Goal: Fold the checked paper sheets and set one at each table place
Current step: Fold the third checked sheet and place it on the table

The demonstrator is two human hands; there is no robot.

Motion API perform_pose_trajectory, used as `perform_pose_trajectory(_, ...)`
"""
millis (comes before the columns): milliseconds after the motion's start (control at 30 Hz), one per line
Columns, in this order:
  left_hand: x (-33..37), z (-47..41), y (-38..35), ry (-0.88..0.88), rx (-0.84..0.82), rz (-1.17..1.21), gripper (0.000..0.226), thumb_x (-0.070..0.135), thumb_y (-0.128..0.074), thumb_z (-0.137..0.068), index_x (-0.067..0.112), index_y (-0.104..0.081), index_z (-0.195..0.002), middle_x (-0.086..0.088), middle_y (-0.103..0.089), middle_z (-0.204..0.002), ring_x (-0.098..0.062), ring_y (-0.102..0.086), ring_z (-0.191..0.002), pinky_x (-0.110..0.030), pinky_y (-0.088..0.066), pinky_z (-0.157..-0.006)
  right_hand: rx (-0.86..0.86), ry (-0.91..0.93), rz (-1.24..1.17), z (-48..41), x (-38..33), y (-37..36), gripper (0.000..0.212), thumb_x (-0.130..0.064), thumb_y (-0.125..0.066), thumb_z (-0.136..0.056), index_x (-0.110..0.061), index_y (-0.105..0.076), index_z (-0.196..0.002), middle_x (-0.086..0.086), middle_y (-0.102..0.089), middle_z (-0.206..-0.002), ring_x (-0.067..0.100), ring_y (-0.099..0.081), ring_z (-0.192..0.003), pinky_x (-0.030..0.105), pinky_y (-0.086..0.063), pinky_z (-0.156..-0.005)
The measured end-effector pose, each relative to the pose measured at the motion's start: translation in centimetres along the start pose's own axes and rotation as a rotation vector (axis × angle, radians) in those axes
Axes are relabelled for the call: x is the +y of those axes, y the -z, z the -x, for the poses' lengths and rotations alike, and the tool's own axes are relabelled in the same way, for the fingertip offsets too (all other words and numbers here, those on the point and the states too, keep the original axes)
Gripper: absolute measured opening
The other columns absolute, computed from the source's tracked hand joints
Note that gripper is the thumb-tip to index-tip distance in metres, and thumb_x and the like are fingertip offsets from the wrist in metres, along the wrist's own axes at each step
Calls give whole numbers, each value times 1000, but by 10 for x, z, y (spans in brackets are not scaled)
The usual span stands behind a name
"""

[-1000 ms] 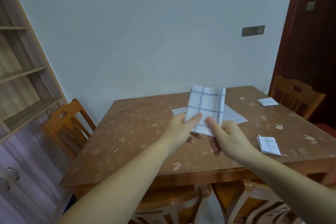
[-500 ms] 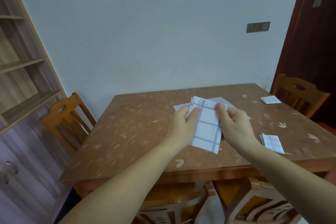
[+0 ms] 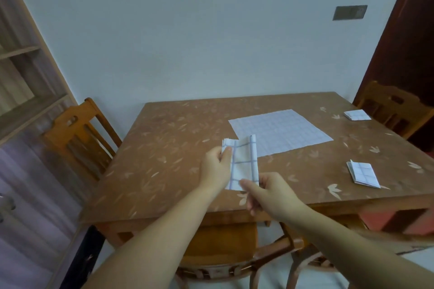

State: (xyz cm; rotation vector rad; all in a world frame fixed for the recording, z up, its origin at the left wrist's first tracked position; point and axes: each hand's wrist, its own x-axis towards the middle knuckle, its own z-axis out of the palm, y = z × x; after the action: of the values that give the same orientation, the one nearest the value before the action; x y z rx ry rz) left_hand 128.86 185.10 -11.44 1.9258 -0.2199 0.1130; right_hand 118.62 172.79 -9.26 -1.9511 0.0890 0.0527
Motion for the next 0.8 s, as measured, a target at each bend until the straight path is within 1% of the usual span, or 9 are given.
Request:
perform_pose_trajectory(67, -17, -8, 11, 56, -29, 7, 42, 25, -52, -100, 16, -37, -62, 4, -32, -56, -14, -31, -54, -32, -26, -56, -47, -68, -3, -10, 5, -13, 28, -29, -55, -98, -8, -66, -82, 8, -68, -59, 18, -61, -49, 18, -48, -49)
perform_pose_trajectory(167, -41, -19, 30, 128, -86, 42, 36, 27, -52, -99, 8, -46, -69, -3, -42, -58, -17, -42, -55, -30, -34, -54, -72, -172, -69, -27, 12, -23, 25, -27, -58, -97, -7, -67, -86, 10, -68, -63, 17, -61, -52, 20, -50, -51)
perform_pose_trajectory(233, -55, -21, 40, 214, -126, 104, 33, 24, -52, -100, 8, -50, -71, -7, -52, -60, -19, -52, -51, -23, -41, -47, 9, -233, -122, -40, 21, -28, 24, -27, -61, -95, -5, -69, -91, 12, -69, -71, 17, -63, -57, 23, -53, -54)
perform_pose_trajectory(300, -70, -20, 45, 312, -172, 172, 27, 21, -54, -98, 15, -54, -72, -4, -57, -62, -17, -56, -49, -20, -38, -41, 126, -296, -159, -50, 34, -33, 25, -27, -63, -93, -5, -69, -100, 13, -72, -82, 20, -68, -68, 27, -54, -59)
perform_pose_trajectory(400, -94, -16, 44, 426, -288, 209, 14, 18, -60, -95, 14, -62, -82, -2, -63, -70, -13, -58, -50, -21, -40, -42, 294, -402, -320, -65, 54, -38, 28, -25, -63, -92, 0, -65, -104, 22, -70, -101, 33, -71, -87, 46, -59, -75)
perform_pose_trajectory(433, -101, -14, 42, 456, -333, 209, 11, 17, -61, -94, 13, -63, -84, -1, -65, -71, -12, -59, -50, -20, -42, -44, 314, -434, -358, -70, 59, -39, 26, -26, -62, -93, -2, -64, -105, 22, -68, -105, 33, -70, -89, 47, -60, -77)
perform_pose_trajectory(533, -119, -8, 35, 541, -362, 280, 7, 12, -59, -95, 15, -63, -90, -1, -66, -72, -9, -61, -54, -20, -46, -50, 157, -535, -433, -81, 74, -48, 30, -26, -63, -93, -12, -57, -119, 12, -64, -114, 27, -69, -91, 35, -61, -66)
perform_pose_trajectory(633, -136, -9, 30, 630, -333, 275, 6, 15, -59, -95, 12, -63, -98, 0, -69, -75, -9, -64, -58, -21, -49, -55, 21, -596, -362, -93, 93, -61, 40, -13, -59, -94, -14, -48, -133, 7, -61, -121, 24, -68, -93, 29, -58, -65)
perform_pose_trajectory(800, -165, -13, 20, 829, -327, 228, 13, 23, -52, -99, 16, -64, -98, -1, -70, -80, -12, -63, -63, -23, -45, -55, -23, -620, -196, -127, 128, -70, 40, 1, -53, -92, -8, -49, -131, 19, -60, -116, 29, -63, -87, 46, -54, -80)
